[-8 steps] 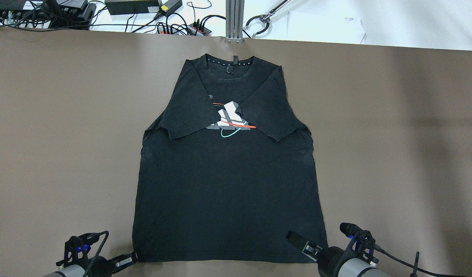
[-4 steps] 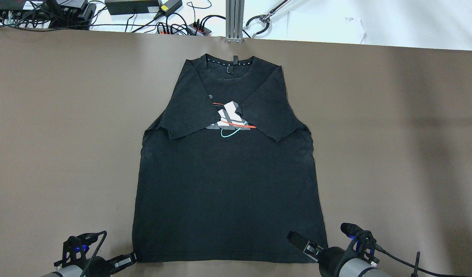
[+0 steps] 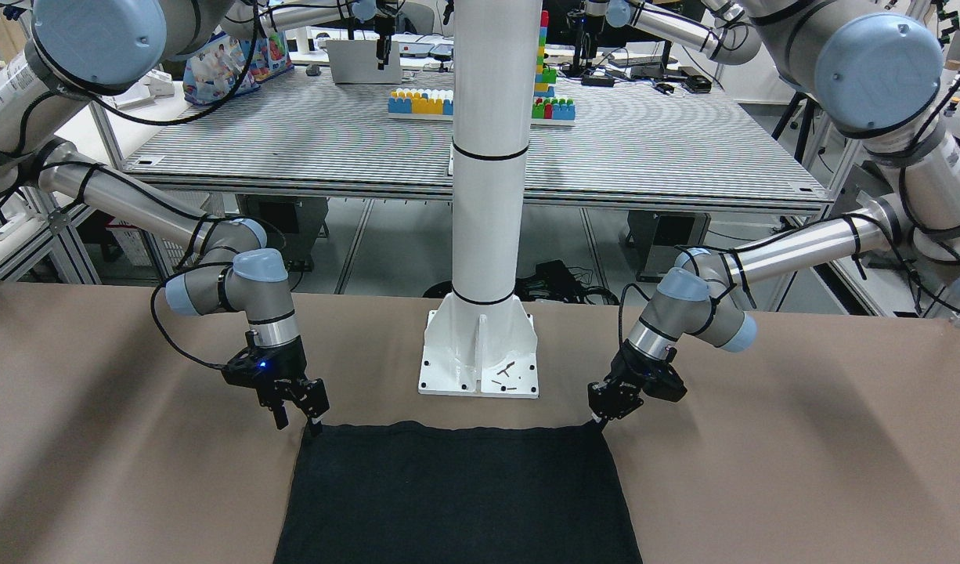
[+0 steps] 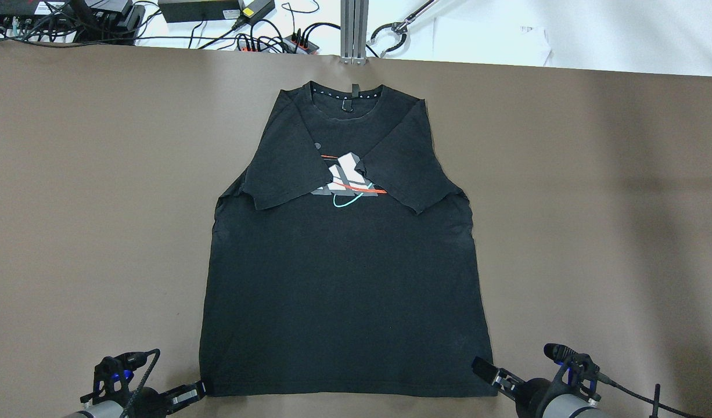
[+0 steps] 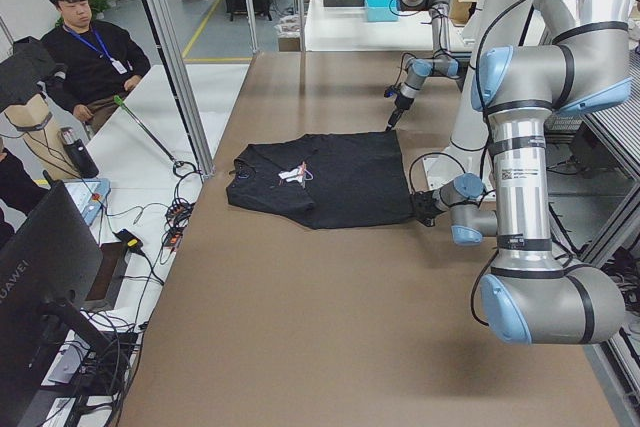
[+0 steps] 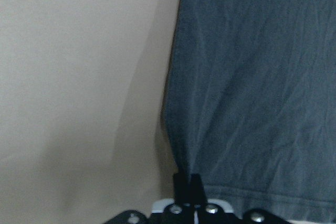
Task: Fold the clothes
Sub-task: 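Grasp both hem corners with the left and right grippers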
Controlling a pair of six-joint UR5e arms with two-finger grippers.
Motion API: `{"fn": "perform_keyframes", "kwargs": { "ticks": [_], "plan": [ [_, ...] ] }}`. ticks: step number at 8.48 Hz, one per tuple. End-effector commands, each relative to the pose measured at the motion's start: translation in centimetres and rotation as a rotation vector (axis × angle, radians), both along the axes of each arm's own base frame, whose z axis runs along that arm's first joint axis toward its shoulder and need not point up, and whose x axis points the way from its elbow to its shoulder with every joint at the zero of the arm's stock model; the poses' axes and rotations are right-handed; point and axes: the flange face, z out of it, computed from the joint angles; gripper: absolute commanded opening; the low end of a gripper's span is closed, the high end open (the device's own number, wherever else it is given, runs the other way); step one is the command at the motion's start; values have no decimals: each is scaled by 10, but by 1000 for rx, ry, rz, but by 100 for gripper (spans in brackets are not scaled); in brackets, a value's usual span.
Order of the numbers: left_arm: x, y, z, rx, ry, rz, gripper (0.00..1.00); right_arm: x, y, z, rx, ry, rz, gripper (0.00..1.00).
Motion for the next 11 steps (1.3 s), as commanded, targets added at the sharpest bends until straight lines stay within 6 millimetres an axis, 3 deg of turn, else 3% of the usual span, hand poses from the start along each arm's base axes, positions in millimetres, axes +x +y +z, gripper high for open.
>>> {"fn": "perform_keyframes", "kwargs": {
  "ticks": [1, 2, 7, 8, 9, 10, 11],
  "plan": [
    [1, 0, -1, 0, 3, 0, 0, -7, 7, 3, -15, -14, 32, 50],
    [1, 0, -1, 0, 3, 0, 0, -9, 7, -4, -16, -29, 31, 42],
    [1, 0, -2, 0, 4, 0, 0, -14, 15, -8, -15, -38, 14, 35],
    [1, 0, -4, 0, 9, 0, 0, -13, 15, -13, -12, -46, 16, 29],
    [1, 0, -4, 0, 9, 0, 0, -12, 15, -14, -9, -46, 15, 11],
    [-2, 0, -9, 0, 19, 0, 0, -11, 14, -12, 5, -26, 10, 0],
    [-7, -2, -14, 6, 25, 3, 0, -9, 13, -15, 25, -21, 4, 0]
  ]
}}
